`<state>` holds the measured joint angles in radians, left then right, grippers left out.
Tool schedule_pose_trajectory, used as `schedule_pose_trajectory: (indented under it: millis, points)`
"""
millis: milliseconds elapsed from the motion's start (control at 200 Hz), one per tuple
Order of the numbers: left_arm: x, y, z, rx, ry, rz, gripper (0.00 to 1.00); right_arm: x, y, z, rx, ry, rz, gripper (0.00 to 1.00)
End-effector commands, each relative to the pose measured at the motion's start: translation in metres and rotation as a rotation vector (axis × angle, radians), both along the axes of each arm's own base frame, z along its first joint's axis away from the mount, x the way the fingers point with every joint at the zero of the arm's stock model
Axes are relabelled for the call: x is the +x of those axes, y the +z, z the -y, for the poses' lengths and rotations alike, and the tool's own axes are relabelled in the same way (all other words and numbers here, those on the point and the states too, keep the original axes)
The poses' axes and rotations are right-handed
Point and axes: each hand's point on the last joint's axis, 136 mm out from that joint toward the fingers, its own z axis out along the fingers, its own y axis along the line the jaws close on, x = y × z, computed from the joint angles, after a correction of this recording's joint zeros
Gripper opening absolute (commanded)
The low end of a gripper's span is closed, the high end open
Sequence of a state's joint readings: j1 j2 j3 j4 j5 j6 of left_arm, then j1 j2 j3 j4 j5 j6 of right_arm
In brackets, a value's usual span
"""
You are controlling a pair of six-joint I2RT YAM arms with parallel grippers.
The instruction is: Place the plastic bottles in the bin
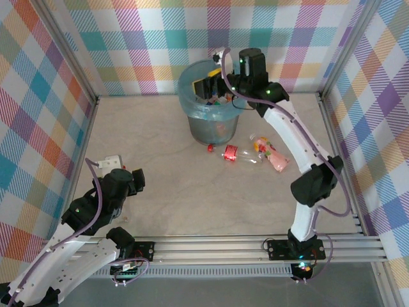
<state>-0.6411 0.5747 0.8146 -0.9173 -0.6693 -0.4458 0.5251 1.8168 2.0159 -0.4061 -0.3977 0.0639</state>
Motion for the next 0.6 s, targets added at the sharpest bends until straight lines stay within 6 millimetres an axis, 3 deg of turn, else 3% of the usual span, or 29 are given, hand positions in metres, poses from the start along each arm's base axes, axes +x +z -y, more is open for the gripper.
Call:
schedule_pose_trajectory:
  millis: [0, 210, 355, 485, 595]
  points:
    - [-0.003, -0.005, -0.006, -0.007, 0.048, -0.011, 0.96, -0.036, 0.037, -0.006, 0.069, 0.065, 0.127, 0.86]
    - [-0.007, -0.015, -0.002, -0.036, 0.056, -0.071, 0.96, -0.104, 0.025, -0.032, 0.09, 0.24, 0.151, 0.86]
    - [-0.013, -0.021, 0.002, -0.059, 0.05, -0.136, 0.95, -0.159, 0.003, -0.053, 0.091, 0.423, 0.18, 0.86]
    - [-0.022, -0.028, 0.005, -0.09, 0.044, -0.202, 0.95, -0.188, -0.022, -0.062, 0.055, 0.508, 0.151, 0.86]
    - [-0.03, -0.037, 0.003, -0.099, 0.069, -0.262, 0.94, -0.198, -0.039, -0.064, 0.042, 0.534, 0.084, 0.86]
